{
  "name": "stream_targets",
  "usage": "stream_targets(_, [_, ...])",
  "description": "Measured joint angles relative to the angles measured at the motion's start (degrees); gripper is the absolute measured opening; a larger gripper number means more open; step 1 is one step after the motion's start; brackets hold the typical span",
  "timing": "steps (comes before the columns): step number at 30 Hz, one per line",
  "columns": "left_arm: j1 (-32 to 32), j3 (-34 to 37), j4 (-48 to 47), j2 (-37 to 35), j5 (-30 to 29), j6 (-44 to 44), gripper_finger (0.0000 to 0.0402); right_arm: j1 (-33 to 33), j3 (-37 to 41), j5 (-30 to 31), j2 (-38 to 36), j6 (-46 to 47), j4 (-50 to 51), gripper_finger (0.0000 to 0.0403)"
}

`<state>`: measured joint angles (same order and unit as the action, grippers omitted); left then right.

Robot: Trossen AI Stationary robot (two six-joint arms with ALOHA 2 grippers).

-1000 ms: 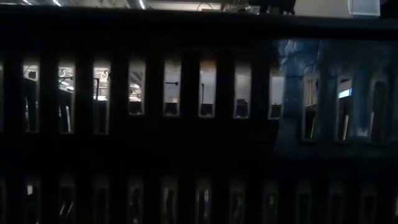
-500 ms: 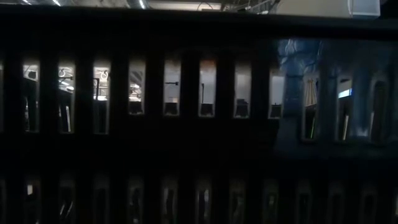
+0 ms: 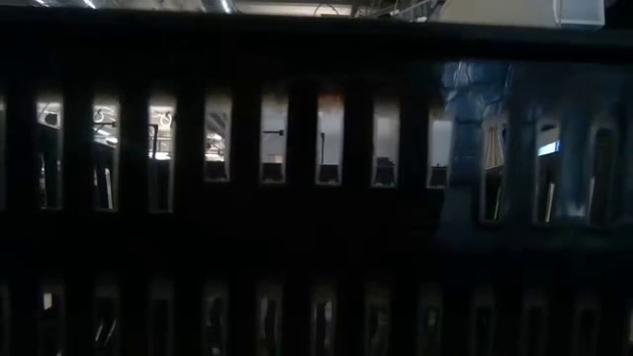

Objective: Stack baskets by color
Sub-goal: Stack the bottom black bin on the top black bins

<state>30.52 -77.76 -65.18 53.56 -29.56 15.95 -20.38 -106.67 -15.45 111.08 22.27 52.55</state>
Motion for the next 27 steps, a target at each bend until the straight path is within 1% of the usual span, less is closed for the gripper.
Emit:
stream_targets(8, [0.0,0.0,0.0,0.0,0.1,-2.3,0.0050,0.0,0.0,-0.7,5.5,2.2,0.1,0.0108])
stream_targets(13, [0.0,0.0,0.0,0.0,0.5,-4.4,0.0050,-0.1,0.0,-0.7,9.3,5.9,-0.1,0.0108])
stream_targets(19, [0.0,0.0,0.0,0.0,0.6,-4.5,0.0050,-0.2,0.0,-0.7,14.0,5.9,0.0,0.0108])
stream_targets(27, [0.0,0.0,-1.1,0.0,0.7,-4.6,0.0050,-0.2,0.0,-0.7,15.4,5.8,-1.8,0.0108])
